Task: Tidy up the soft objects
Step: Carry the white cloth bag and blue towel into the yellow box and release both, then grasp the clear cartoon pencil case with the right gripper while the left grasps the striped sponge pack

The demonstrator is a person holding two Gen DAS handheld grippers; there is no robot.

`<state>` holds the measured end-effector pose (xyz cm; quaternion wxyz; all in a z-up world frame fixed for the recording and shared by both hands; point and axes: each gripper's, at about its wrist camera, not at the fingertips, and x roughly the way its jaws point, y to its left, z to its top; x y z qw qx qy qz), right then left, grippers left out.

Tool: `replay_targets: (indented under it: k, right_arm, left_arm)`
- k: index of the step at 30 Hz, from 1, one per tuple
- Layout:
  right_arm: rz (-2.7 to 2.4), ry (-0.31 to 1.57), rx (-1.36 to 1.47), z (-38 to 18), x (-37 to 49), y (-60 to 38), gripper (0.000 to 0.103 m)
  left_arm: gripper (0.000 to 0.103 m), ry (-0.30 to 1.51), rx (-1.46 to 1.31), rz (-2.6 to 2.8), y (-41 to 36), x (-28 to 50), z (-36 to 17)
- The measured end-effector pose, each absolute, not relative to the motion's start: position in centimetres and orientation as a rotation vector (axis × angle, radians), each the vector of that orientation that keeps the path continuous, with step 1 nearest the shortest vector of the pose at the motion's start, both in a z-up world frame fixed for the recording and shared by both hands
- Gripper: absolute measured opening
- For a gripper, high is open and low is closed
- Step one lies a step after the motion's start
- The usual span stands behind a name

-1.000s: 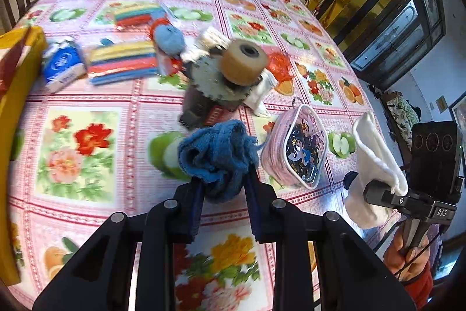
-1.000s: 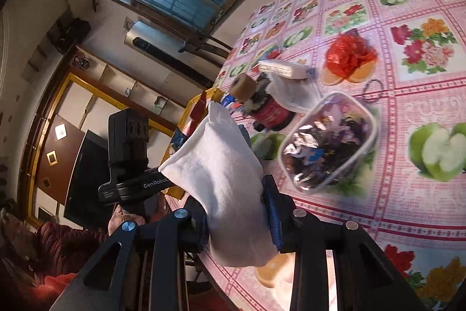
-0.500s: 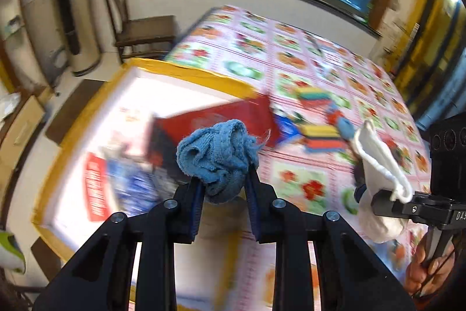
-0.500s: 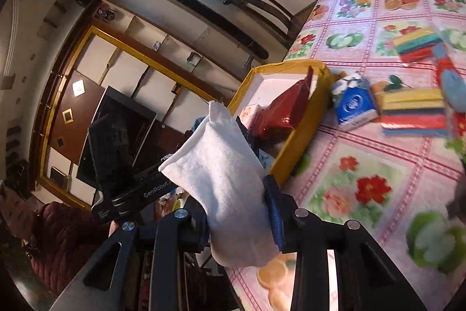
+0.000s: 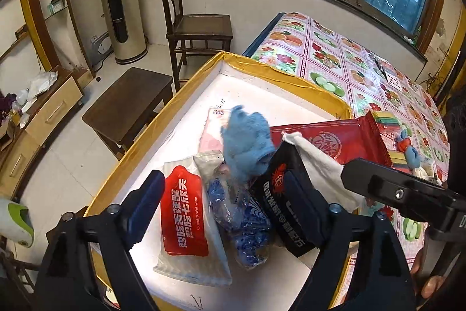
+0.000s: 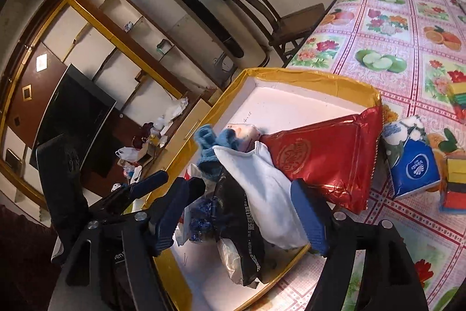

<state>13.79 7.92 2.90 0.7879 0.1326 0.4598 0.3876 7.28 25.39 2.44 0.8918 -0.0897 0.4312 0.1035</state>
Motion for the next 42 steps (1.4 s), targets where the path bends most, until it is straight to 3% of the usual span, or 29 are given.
replay_targets:
  k: [3, 8, 15, 21, 28, 35, 42]
  right_arm:
    - [0.839, 0.936, 0.251, 4.8, 12.3, 6.9, 0.076]
    - [0.86, 0.89, 0.291, 6.5, 9.8, 2.4, 0.09]
    - [0.735, 0.88, 0.342, 6.2, 6.7, -8.1, 0.091]
    - [0.542, 0.865, 0.27, 6.3, 3.7, -17.6, 0.1]
    - [0.417, 0.904, 0.316, 4.3, 1.9, -25.7, 0.1]
    - [0.403, 0.915, 0.316, 3.3, 1.4, -29.3, 0.1]
    - [0.407, 0.936, 0.309, 2.5, 2.3, -30.7, 0.101]
  left_arm:
    - [0.084, 0.87, -0.207, 0.216, 25.1, 6.7, 3.1]
    - [0.084, 0.809, -0.197, 0.189, 23.2, 5.7, 4.9]
    - [0.084, 0.813, -0.152, 0.041, 16.8, 5.4, 5.9]
    - [0.084, 0.859, -0.098, -0.063, 10.5, 6.4, 5.1]
    - [0.084, 0.917, -0.092, -0.14, 6.2, 9.2, 4.2]
    - [0.084, 0.949, 0.196, -0.326, 1.2, 12.5, 3.1]
    - [0.084, 0.861, 0.539, -0.504, -2.9, 13.4, 2.4]
